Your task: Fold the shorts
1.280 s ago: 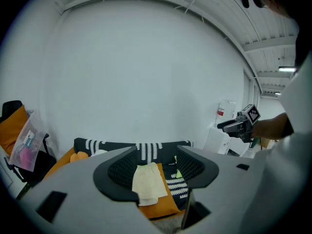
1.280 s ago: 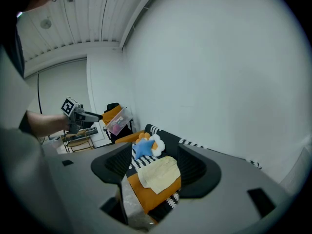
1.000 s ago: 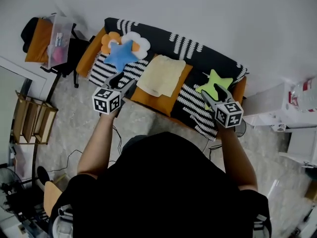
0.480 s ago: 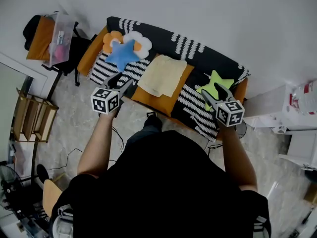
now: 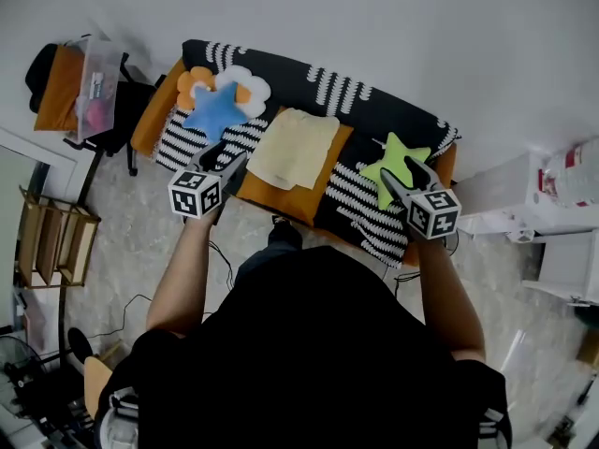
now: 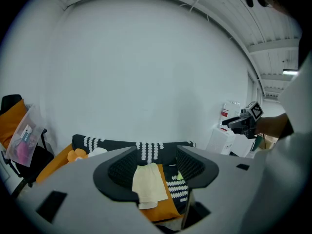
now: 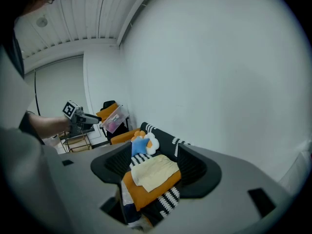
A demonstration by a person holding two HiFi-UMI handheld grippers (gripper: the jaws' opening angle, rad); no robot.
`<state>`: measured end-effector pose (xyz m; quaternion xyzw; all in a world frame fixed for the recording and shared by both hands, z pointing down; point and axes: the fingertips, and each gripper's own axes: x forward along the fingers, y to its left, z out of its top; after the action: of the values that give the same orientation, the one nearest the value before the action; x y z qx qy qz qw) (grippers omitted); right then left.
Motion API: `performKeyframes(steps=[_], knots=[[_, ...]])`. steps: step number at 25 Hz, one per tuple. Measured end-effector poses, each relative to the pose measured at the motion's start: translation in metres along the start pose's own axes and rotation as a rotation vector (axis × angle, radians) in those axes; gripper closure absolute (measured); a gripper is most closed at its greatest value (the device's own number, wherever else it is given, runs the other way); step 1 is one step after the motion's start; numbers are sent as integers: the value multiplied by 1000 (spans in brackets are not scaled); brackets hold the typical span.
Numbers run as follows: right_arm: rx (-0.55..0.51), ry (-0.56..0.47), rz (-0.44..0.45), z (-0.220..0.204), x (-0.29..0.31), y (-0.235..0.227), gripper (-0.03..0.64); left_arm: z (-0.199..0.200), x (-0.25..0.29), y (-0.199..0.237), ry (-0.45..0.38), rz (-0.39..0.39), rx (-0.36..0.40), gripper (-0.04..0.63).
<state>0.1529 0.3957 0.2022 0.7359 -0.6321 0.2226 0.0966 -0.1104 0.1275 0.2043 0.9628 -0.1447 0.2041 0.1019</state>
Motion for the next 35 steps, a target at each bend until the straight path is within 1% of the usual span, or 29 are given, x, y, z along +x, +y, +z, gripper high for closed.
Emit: performKeyframes(steps=[3,8,13,25,35], knots=[[2,-9,13,4,8,-4,307,1,16,8,4,-4,-17,327],[25,-5,-7,10,25,-24,307,-3,40,17,35,-26,-22,327],[33,9,-10,20,55,-39,307,9,66,35,39,-52,-23,327],[33,25,-10,63,144,-66,307,33,133,116,72,-56,-50,327],[23,76,6,83,227,-74,305,46,174,187,91,-67,-68,327]])
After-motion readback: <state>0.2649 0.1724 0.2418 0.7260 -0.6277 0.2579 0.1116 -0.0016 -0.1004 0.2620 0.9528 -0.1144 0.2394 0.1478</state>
